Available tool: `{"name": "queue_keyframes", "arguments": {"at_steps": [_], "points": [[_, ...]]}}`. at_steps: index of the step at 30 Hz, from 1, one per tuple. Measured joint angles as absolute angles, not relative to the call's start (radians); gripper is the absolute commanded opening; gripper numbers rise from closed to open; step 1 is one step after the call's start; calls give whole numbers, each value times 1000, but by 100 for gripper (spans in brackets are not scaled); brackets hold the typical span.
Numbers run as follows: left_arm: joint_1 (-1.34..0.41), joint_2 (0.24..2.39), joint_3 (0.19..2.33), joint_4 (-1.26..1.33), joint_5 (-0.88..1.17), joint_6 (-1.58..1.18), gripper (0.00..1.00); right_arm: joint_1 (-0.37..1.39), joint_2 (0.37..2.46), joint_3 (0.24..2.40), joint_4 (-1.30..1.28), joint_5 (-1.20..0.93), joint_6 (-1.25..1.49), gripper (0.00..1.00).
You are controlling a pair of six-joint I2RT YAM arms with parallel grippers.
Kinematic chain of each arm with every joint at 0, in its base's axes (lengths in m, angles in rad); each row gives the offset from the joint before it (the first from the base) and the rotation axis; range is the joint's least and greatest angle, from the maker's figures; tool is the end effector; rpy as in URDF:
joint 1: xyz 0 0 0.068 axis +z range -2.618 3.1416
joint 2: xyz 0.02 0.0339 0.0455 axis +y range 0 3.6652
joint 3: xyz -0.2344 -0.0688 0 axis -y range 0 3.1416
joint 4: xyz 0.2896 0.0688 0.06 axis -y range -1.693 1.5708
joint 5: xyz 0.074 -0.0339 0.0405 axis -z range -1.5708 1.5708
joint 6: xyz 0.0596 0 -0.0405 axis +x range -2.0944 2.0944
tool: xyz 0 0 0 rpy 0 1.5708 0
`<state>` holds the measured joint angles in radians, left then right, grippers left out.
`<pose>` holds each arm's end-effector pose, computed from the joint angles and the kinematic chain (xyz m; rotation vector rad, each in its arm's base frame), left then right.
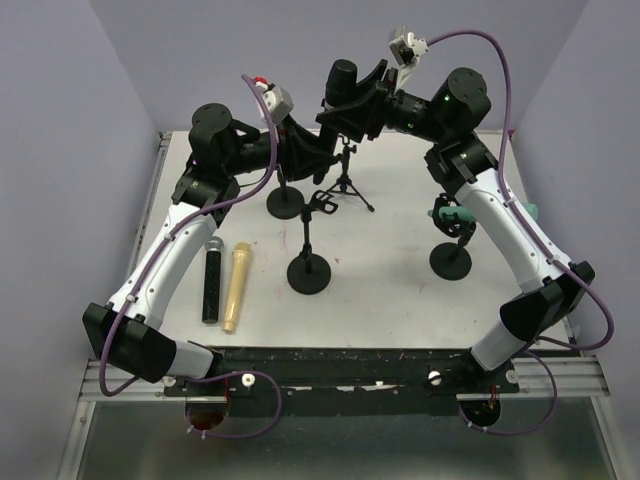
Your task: Remove the microphone from the stand
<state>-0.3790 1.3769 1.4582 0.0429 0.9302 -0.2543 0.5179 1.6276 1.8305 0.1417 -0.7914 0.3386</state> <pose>0.3236 -0.1803 0.4404 0.8837 1.3512 -1.1644 0.3387 0.2418 0.5038 -0.8400 1.1631 1.1970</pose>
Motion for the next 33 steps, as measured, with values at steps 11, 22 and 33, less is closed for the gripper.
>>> {"name": "queue_keyframes", "arguments": {"at_steps": [11,22,33], "points": [[-389,1384,1485,56,928,-274,78,511,1629,1764,169,-799,396,1],[-402,1427,1516,73,913,-302,19,510,1631,1763,224,-834,435,52],[-314,1395,1633,-89,818,-155,0,500,1607,1731,202,-891,398,91]]}}
